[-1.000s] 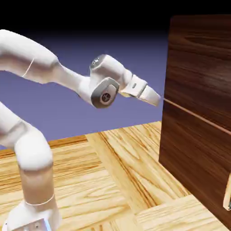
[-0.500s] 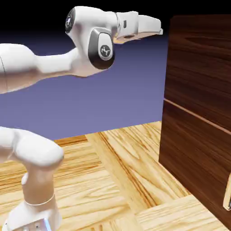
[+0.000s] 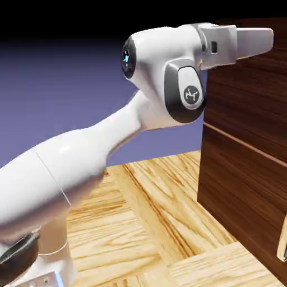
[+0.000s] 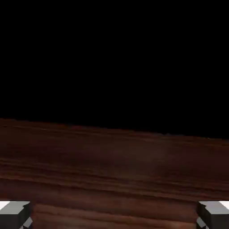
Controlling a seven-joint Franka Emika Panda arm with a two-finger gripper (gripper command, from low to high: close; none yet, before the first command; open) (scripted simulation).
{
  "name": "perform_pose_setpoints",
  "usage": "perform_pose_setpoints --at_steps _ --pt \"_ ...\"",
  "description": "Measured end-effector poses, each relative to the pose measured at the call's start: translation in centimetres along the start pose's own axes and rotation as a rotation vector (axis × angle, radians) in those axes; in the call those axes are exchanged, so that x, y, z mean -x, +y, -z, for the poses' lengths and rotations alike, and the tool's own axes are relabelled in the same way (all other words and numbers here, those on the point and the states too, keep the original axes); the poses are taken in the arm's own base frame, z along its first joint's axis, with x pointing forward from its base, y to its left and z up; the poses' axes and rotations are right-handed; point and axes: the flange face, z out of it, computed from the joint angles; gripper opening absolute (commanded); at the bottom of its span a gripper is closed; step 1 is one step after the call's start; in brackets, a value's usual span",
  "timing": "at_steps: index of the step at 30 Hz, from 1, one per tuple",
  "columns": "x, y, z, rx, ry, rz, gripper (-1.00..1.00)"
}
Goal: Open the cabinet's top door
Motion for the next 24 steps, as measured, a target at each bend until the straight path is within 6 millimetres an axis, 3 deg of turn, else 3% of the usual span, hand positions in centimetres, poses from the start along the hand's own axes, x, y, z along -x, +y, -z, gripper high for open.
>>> perform_pose_setpoints --at_steps 3,6,7,11,12,15,24 --pt "2.0 5.2 -3.4 0.036 -0.008 -0.032 0.00" --pt "5.4 10.1 -7.2 0.079 -0.032 -0.057 0.00" --pt "5.4 10.1 -7.2 0.079 -0.032 -0.057 0.00" --pt "5.6 10.5 -12.2 0.079 -0.032 -0.057 0.00" --pt "5.6 10.5 -12.2 0.079 -0.032 -0.057 -1.00" --pt "5.7 10.3 -11.5 0.090 -0.022 -0.057 -1.00" --pt "7.7 7.1 -3.5 0.217 0.099 -0.050 -1.00"
